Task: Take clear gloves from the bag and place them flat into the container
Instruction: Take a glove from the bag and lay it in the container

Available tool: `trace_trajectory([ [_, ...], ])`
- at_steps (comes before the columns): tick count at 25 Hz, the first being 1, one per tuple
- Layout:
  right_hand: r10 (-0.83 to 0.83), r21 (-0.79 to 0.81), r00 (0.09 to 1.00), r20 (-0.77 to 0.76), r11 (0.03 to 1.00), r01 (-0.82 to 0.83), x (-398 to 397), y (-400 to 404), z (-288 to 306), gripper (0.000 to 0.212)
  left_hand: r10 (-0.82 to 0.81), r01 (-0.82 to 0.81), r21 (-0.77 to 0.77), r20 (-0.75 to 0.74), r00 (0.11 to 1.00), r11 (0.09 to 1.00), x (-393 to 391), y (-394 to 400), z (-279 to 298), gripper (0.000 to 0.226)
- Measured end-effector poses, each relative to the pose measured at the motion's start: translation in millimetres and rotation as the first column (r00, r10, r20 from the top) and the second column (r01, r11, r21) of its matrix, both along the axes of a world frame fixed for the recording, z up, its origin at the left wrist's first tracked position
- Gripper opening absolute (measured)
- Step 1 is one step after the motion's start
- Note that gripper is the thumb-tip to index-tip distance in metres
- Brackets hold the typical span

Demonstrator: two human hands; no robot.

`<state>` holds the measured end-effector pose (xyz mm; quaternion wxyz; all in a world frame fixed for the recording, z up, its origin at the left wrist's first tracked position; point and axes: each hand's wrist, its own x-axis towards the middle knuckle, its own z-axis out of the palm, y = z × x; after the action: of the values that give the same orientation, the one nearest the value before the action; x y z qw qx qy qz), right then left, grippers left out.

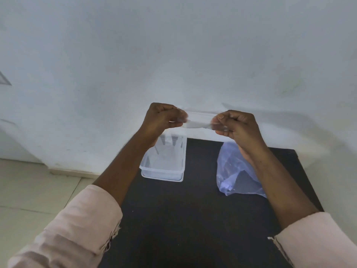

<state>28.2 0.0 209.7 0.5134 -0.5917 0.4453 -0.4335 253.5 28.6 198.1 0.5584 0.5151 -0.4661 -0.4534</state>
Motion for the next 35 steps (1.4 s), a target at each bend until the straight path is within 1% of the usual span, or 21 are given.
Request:
trace_trajectory([
  [2, 0.007, 0.025, 0.999, -0.035, 1.000, -0.006, 28, -9, -7, 0.018, 0.024, -0.024, 0.041, -0.009, 1.000, 0.999, 27, -5, -8, 0.018],
  [5, 0.014, 0.089, 0.997, -0.077, 0.996, -0.007, 72, -27, -19, 0.016, 0.058, -0.051, 0.149, -0.049, 0.997, 0.988, 70, -24, -18, 0.010],
  [8, 0.022, 0.158, 0.986, -0.163, 0.987, 0.004, 111, -47, -35, 0.015, 0.109, -0.098, 0.278, -0.023, 0.994, 0.956, 102, -48, -33, 0.010],
  [10, 0.008, 0.196, 0.977, -0.213, 0.980, 0.035, 129, -63, -45, 0.015, 0.102, -0.097, 0.348, 0.003, 0.995, 0.932, 115, -64, -47, 0.009],
  [12, 0.000, 0.220, 0.967, -0.254, 0.974, 0.058, 142, -80, -56, 0.015, 0.105, -0.102, 0.378, 0.012, 0.994, 0.920, 125, -80, -58, 0.009],
  [14, 0.000, 0.217, 0.959, -0.282, 0.974, 0.063, 152, -97, -63, 0.016, 0.140, -0.133, 0.379, 0.009, 0.990, 0.916, 133, -98, -65, 0.008],
  [16, -0.021, 0.178, 0.961, -0.275, 0.981, 0.073, 157, -111, -68, 0.017, 0.178, -0.170, 0.362, 0.009, 0.984, 0.917, 136, -115, -67, 0.007],
  [18, -0.066, 0.092, 0.961, -0.267, 0.991, 0.093, 160, -123, -74, 0.020, 0.201, -0.193, 0.315, 0.007, 0.980, 0.929, 135, -129, -70, 0.009],
  [21, -0.117, -0.028, 0.963, -0.244, 0.993, 0.114, 163, -136, -83, 0.026, 0.195, -0.186, 0.217, -0.021, 0.981, 0.958, 134, -145, -75, 0.009],
  [24, -0.149, -0.088, 0.965, -0.214, 0.987, 0.133, 165, -146, -83, 0.028, 0.191, -0.181, 0.148, -0.056, 0.980, 0.972, 136, -157, -70, 0.012],
  [26, -0.157, -0.152, 0.969, -0.189, 0.980, 0.129, 167, -154, -78, 0.029, 0.186, -0.181, 0.092, -0.051, 0.981, 0.979, 137, -163, -64, 0.016],
  [28, -0.175, -0.237, 0.974, -0.144, 0.962, 0.138, 166, -158, -75, 0.028, 0.178, -0.177, 0.018, -0.049, 0.983, 0.984, 137, -162, -59, 0.019],
  [31, -0.172, -0.348, 0.983, -0.068, 0.927, 0.139, 159, -148, -87, 0.017, 0.148, -0.150, -0.104, -0.028, 0.989, 0.983, 134, -144, -67, 0.016],
  [33, -0.152, -0.380, 0.983, -0.105, 0.919, 0.101, 148, -128, -115, 0.017, 0.123, -0.117, -0.132, 0.033, 0.992, 0.984, 132, -121, -94, 0.011],
  [35, -0.114, -0.381, 0.968, -0.222, 0.924, 0.021, 136, -103, -150, 0.018, 0.101, -0.090, -0.092, 0.114, 0.988, 0.992, 128, -96, -131, 0.006],
])
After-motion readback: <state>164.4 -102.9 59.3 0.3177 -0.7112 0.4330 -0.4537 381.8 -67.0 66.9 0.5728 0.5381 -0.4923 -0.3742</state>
